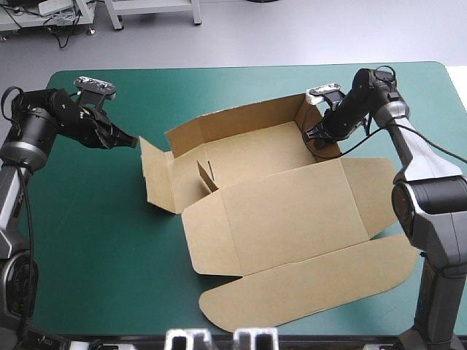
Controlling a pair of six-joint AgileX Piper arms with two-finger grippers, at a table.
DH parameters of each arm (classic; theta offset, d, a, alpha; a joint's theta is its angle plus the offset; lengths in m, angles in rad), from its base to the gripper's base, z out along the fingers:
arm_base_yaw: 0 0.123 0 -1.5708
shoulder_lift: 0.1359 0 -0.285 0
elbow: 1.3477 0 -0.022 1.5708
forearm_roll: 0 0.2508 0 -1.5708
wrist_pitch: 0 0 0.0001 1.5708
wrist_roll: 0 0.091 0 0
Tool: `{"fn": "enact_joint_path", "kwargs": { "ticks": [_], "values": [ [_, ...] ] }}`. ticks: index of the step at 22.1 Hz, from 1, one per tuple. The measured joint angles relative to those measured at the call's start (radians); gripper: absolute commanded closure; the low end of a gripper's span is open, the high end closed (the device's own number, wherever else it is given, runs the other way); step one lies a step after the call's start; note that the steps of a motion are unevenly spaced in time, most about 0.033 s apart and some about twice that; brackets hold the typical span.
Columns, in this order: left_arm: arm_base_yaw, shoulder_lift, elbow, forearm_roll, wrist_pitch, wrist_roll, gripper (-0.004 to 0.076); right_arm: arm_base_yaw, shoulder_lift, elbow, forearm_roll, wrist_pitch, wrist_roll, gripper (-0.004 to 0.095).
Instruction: Fold the box
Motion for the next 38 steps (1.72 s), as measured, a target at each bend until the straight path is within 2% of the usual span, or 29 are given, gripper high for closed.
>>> {"fn": "enact_joint_path", "kwargs": {
  "ticks": [6,14,16,19,22,24,25,26,27,29,34,38],
  "values": [
    [0.002,0.006,0.0,0.026,-0.085,-0.051,0.0733,-0.028,0.002,-0.076,0.003,0.012,-0.014,0.0927],
    [0.04,0.006,0.0,0.045,-0.191,-0.112,0.0733,-0.151,-0.142,-0.091,0.101,0.009,-0.026,0.0927],
    [0.041,0.007,0.0,0.042,-0.238,-0.135,0.0732,-0.191,-0.219,-0.092,0.16,0.01,-0.055,0.0927],
    [0.041,0.019,0.0,-0.078,-0.271,-0.114,0.0722,-0.232,-0.294,-0.095,0.249,0.02,-0.102,0.0927],
    [0.041,0.053,0.0,-0.234,-0.272,-0.016,0.0686,-0.234,-0.304,-0.096,0.275,0.026,-0.109,0.0926],
    [0.041,0.093,0.0,-0.452,-0.249,0.136,0.0665,-0.234,-0.304,-0.096,0.311,0.026,-0.124,0.0927],
    [0.041,0.125,0.0,-0.633,-0.206,0.273,0.0661,-0.234,-0.304,-0.096,0.323,0.026,-0.136,0.0927],
    [0.041,0.136,0.0,-0.72,-0.186,0.323,0.0659,-0.234,-0.304,-0.096,0.329,0.026,-0.14,0.0926],
    [0.041,0.159,0.0,-0.872,-0.127,0.427,0.0659,-0.234,-0.304,-0.096,0.331,0.026,-0.147,0.0926],
    [0.041,0.177,0.0,-1.012,-0.049,0.525,0.0659,-0.234,-0.304,-0.096,0.327,0.026,-0.156,0.0925],
    [0.023,0.182,0.0,-1.124,0.128,0.618,0.0659,-0.234,-0.235,-0.096,0.345,0.012,-0.17,0.0925],
    [-0.032,0.182,0.0,-1.123,0.14,0.657,0.0618,-0.219,-0.192,-0.096,0.369,-0.037,-0.173,0.0925]
  ]
}}
